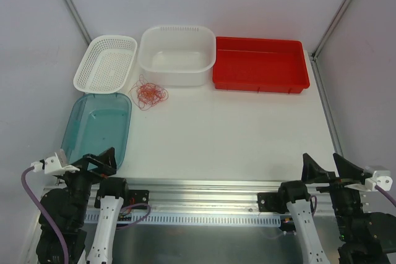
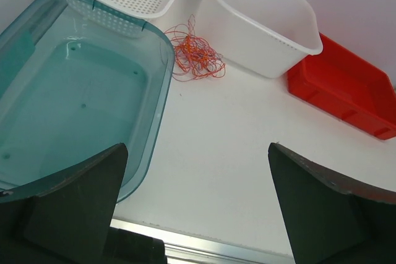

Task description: Untangle the cables

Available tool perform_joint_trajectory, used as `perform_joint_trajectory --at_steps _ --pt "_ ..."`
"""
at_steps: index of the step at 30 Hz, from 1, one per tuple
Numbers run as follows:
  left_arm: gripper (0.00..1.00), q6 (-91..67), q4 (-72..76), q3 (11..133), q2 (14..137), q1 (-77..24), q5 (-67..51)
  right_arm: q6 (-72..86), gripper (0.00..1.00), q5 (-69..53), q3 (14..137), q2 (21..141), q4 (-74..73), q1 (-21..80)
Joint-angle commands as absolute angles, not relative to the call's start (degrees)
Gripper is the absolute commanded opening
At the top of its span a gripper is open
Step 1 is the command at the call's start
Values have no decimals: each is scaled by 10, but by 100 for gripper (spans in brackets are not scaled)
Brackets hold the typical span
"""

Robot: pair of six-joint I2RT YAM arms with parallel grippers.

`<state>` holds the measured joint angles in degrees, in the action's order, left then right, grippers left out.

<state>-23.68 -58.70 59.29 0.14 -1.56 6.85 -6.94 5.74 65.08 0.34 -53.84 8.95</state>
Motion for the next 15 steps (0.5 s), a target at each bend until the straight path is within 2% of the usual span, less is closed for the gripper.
perform_joint_trajectory --at_steps 1,7,15 --pt "99 -253 -558 589 -94 -20 56 -74 97 33 655 -98 -526 87" --pt "99 -298 -551 570 -70 -20 74 -54 97 -41 635 -53 -544 87" --pt "99 -363 -541 551 98 -20 11 -15 97 -62 613 27 -571 85"
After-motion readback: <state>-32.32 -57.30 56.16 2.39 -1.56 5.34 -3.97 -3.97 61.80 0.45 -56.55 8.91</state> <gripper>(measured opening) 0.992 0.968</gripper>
